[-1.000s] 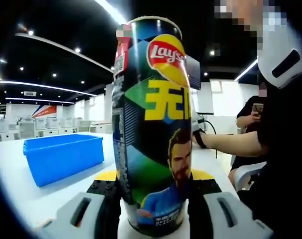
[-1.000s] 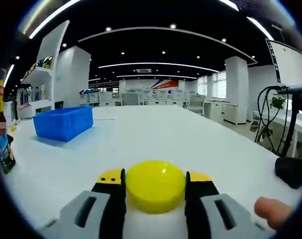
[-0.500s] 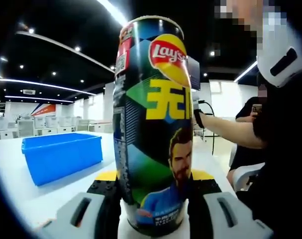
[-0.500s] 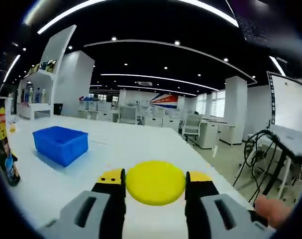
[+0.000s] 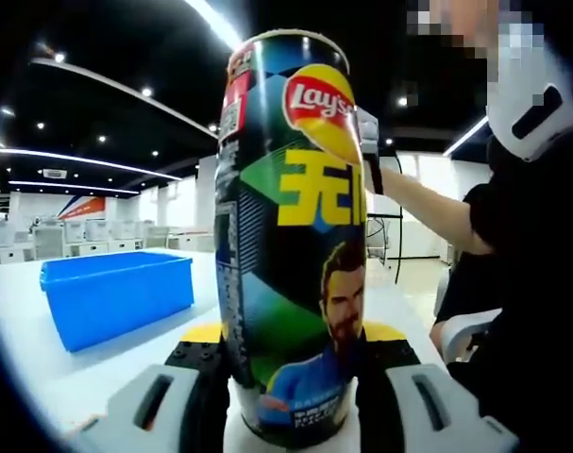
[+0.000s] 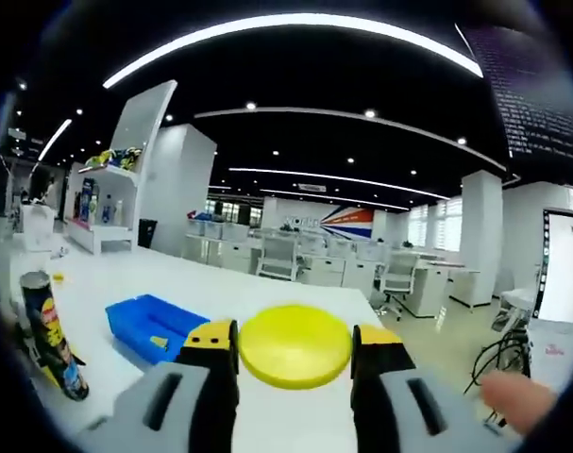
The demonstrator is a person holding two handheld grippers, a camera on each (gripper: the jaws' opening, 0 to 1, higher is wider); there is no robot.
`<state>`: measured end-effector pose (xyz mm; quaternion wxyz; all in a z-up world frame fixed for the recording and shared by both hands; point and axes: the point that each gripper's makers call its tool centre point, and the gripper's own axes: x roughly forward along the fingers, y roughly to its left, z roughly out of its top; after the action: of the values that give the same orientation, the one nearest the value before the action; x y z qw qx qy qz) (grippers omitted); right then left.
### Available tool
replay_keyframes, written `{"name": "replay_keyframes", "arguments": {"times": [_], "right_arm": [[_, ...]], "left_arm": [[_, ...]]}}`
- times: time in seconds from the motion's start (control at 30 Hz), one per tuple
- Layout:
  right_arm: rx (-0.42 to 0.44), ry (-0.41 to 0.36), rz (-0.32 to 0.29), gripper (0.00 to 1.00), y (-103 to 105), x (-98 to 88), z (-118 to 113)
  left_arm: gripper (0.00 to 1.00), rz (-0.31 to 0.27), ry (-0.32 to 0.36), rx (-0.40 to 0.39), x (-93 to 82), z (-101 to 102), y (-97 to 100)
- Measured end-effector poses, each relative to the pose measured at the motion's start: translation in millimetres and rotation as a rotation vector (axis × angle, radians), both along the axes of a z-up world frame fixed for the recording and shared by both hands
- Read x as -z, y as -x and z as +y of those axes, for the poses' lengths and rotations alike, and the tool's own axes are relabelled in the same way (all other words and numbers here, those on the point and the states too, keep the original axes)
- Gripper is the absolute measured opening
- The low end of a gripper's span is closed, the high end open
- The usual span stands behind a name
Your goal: Open the lid of the chip container on the table, take out the chips, place them into the box in front of the container, and close the lid
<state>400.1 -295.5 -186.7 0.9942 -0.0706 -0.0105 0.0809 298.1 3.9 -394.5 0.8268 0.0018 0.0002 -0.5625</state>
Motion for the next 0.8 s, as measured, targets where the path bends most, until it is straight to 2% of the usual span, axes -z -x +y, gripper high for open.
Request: {"name": "replay_keyframes", "arguments": {"times": [0.27, 0.53, 0.8], "right_arm": [[-0.071, 0.014, 0.012, 0.44, 6, -11.5, 23], [-0.164, -0.037, 0.031, 0.44, 14, -17.9, 51], [-0.282, -0.001, 0.037, 0.44, 27, -24.8, 102]], "left_arm": [[0.52, 0.000, -0.001, 0.000, -0.3, 1, -0.3], [0.52, 0.000, -0.002, 0.000, 0.1, 1, -0.4], [0.52, 0.000, -0.003, 0.000, 0.6, 0, -0.7]]}}
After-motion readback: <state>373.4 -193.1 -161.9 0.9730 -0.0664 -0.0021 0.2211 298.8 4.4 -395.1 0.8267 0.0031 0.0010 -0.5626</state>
